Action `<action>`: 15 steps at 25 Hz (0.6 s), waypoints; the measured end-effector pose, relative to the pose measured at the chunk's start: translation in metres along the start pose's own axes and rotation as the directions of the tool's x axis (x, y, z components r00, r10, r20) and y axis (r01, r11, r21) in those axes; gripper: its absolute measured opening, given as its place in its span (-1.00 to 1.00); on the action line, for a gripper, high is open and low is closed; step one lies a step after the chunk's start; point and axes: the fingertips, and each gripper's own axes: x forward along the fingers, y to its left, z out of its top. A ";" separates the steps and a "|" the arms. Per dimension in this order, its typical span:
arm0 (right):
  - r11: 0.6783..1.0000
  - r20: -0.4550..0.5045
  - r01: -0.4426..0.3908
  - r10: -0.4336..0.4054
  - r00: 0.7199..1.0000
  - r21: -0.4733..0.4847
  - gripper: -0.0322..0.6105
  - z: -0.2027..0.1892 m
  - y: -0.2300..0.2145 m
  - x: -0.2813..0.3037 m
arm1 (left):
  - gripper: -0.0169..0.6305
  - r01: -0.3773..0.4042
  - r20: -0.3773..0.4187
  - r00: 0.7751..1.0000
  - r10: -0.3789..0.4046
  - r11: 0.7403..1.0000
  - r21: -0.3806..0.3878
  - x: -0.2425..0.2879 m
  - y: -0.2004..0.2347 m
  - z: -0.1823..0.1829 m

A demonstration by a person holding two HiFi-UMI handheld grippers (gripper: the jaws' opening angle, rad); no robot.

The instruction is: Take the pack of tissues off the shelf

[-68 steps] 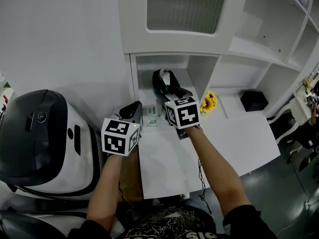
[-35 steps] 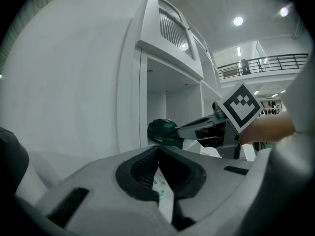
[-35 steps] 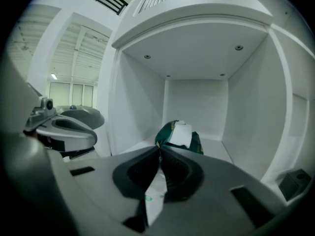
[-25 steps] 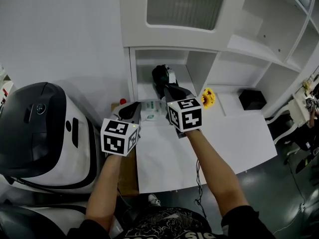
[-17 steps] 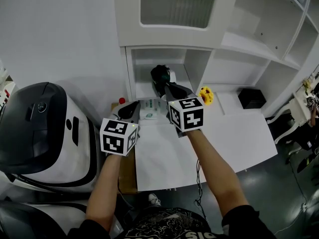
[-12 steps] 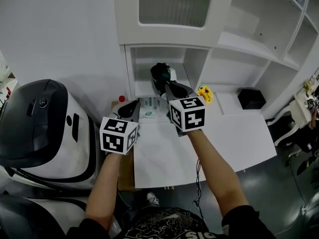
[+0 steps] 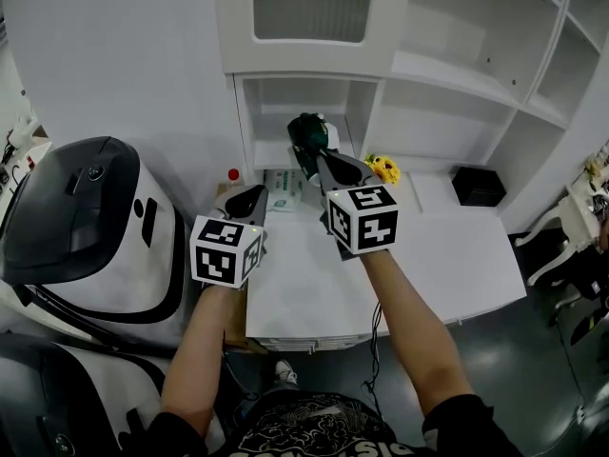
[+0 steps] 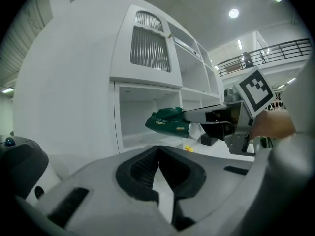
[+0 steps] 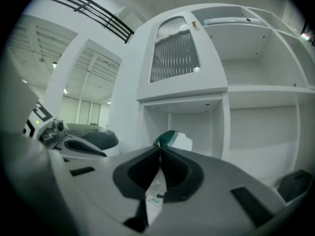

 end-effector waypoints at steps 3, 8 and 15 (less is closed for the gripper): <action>1.000 0.018 -0.011 0.011 1.000 -0.003 -0.88 0.002 0.002 -0.022 | -0.92 -0.012 0.003 1.000 0.012 1.000 0.006 -0.010 -0.014 0.001; 1.000 0.049 -0.029 0.029 0.998 0.005 -0.88 0.003 0.006 -0.057 | -0.92 -0.029 0.017 0.999 0.029 0.999 0.015 -0.022 -0.036 0.004; 0.999 0.068 -0.033 0.032 0.997 0.015 -0.87 -0.008 0.009 -0.093 | -0.92 -0.045 0.032 0.999 0.044 0.999 0.027 -0.036 -0.061 0.003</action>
